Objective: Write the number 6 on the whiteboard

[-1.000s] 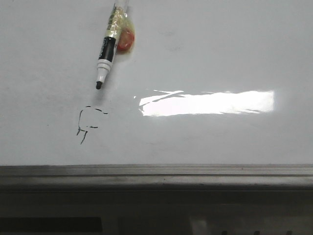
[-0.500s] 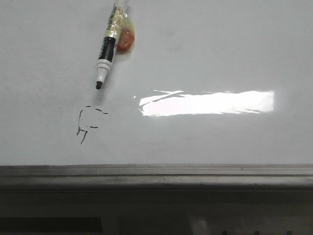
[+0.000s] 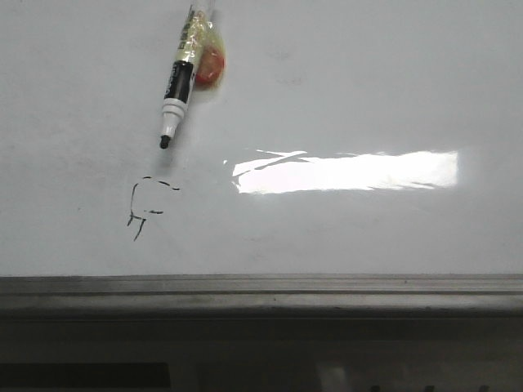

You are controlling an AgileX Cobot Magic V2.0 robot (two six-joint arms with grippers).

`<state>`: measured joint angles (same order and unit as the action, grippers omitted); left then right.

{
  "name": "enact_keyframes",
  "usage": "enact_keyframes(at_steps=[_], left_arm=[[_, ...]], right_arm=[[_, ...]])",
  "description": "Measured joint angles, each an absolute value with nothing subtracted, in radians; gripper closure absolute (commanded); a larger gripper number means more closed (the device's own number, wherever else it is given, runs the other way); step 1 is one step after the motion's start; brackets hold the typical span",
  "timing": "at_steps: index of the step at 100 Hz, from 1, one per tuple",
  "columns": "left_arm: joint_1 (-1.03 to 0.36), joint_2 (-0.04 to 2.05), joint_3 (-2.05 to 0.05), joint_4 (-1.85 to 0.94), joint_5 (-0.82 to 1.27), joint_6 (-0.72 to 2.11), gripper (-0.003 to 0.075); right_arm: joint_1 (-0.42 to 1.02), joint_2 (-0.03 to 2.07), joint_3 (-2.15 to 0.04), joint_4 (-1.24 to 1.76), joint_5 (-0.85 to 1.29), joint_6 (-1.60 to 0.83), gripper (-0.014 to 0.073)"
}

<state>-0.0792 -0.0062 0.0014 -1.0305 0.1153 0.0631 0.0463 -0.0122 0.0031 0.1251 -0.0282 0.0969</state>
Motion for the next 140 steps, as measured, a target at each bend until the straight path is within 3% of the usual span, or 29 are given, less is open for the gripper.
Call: enact_keyframes(at_steps=[25,46,53,61,66,74,85,92,122,140], left_arm=[[-0.079,0.015,-0.098,-0.822,0.280,0.100,0.0741],[-0.079,0.252,-0.356,-0.519,0.519,0.189,0.0717],[-0.079,0.350,-0.426,-0.504,0.583,0.244,0.0636],[-0.091,0.447,-0.480,-0.511,0.610,0.289,0.0465],[-0.113,0.491,-0.501,-0.529,0.612,0.319,0.0348],[-0.158,0.548,-0.517,-0.564,0.614,0.383,0.0260],[-0.244,0.625,-0.521,-0.608,0.609,0.448,0.0277],[-0.306,0.675,-0.522,-0.639,0.584,0.462,0.0308],[-0.610,0.893,-0.562,-0.772,0.288,0.473,0.0323],[-0.719,1.028,-0.613,-0.837,0.155,0.475,0.0323]], right_arm=[[0.046,0.015,-0.186,0.285,0.345,0.104,0.0653],[0.046,0.161,-0.426,0.181,0.506,0.018,0.0655],[0.046,0.211,-0.478,0.175,0.522,-0.008,0.0652],[0.046,0.258,-0.511,0.189,0.530,-0.017,0.0613],[0.046,0.281,-0.519,0.210,0.530,-0.019,0.0558],[0.046,0.313,-0.524,0.256,0.536,-0.020,0.0417],[0.046,0.344,-0.524,0.287,0.547,-0.022,0.0228],[0.046,0.358,-0.524,0.292,0.552,-0.024,0.0174],[0.046,0.366,-0.524,0.297,0.553,-0.024,0.0175],[0.046,0.366,-0.524,0.297,0.553,-0.025,0.0175]])
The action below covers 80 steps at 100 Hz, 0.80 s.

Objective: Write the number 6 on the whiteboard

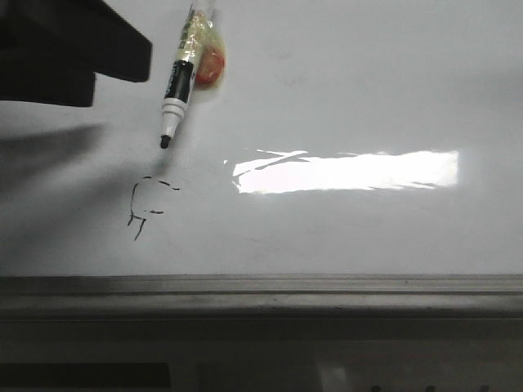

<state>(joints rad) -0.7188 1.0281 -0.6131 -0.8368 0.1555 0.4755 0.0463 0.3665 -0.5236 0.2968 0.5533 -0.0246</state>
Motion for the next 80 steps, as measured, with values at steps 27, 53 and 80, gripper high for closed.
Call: enact_keyframes(at_steps=[27,53,80], left_arm=[[-0.749,1.169,-0.685,-0.862,0.122,0.475,0.0324],[-0.759,1.228,-0.699,-0.874,0.107,0.475,0.0399],[-0.759,1.260,-0.706,-0.879,0.082,0.475,0.0741]], right_arm=[[0.046,0.366,-0.524,0.298,0.556,-0.025,0.0175],[0.046,0.366,-0.524,0.299,0.558,-0.025,0.0176],[0.046,0.366,-0.524,0.336,0.558,-0.026,0.0176]])
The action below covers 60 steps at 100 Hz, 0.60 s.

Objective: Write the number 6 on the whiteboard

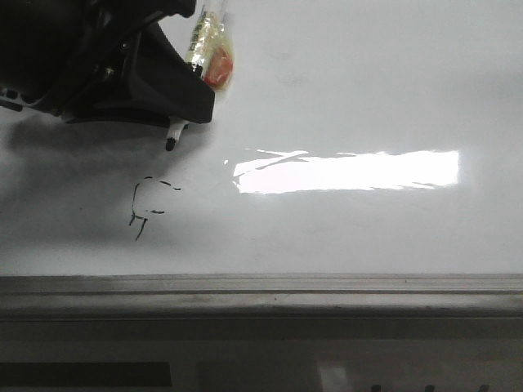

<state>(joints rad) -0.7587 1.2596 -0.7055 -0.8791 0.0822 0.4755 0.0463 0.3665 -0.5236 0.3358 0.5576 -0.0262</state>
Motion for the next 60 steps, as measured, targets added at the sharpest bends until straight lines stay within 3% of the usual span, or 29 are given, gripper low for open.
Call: enact_keyframes(at_steps=[22,41,60], left_arm=[[-0.759,1.248,-0.706,-0.877,0.119,0.475,0.0741],[-0.759,1.192,-0.685,-0.831,0.260,0.555,0.0740],[-0.760,1.060,-0.611,-0.919,0.317,0.814,0.0740]], right_arm=[[0.082,0.366,-0.524,0.430,0.562,-0.104,0.0176],[0.162,0.393,-0.524,0.723,0.636,-0.498,0.0176],[0.214,0.482,-0.524,0.968,0.732,-0.856,0.0176]])
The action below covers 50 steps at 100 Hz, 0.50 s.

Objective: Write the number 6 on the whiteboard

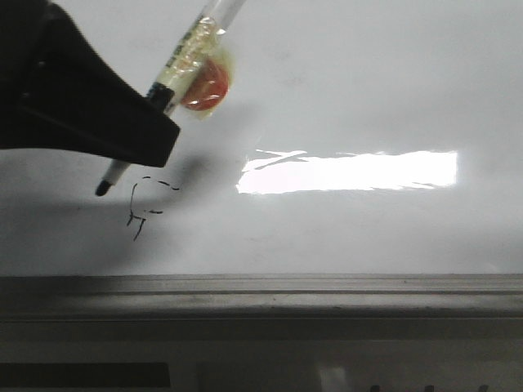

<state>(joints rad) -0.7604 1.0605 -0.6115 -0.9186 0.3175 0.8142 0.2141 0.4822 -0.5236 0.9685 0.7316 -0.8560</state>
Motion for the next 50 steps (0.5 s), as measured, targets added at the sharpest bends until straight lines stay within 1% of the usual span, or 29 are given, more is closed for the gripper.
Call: enact_keyframes(at_steps=[12,28,38,50], left_arm=[[-0.760,0.981,-0.537,-1.137,0.358,1.081,0.0740],[-0.760,0.932,-0.455,-1.462,0.478,1.449,0.0740],[-0.760,0.932,-0.439,-1.562,0.537,1.571,0.0740],[-0.760,0.950,-0.437,-1.596,0.623,1.628,0.0740]], right_arm=[[0.223,0.530,-0.524,1.083,0.767,-1.065,0.0175],[0.252,0.567,-0.524,1.201,0.788,-1.271,0.0175],[0.303,0.597,-0.524,1.249,0.812,-1.389,0.0175],[0.385,0.655,-0.524,1.268,0.813,-1.442,0.0175]])
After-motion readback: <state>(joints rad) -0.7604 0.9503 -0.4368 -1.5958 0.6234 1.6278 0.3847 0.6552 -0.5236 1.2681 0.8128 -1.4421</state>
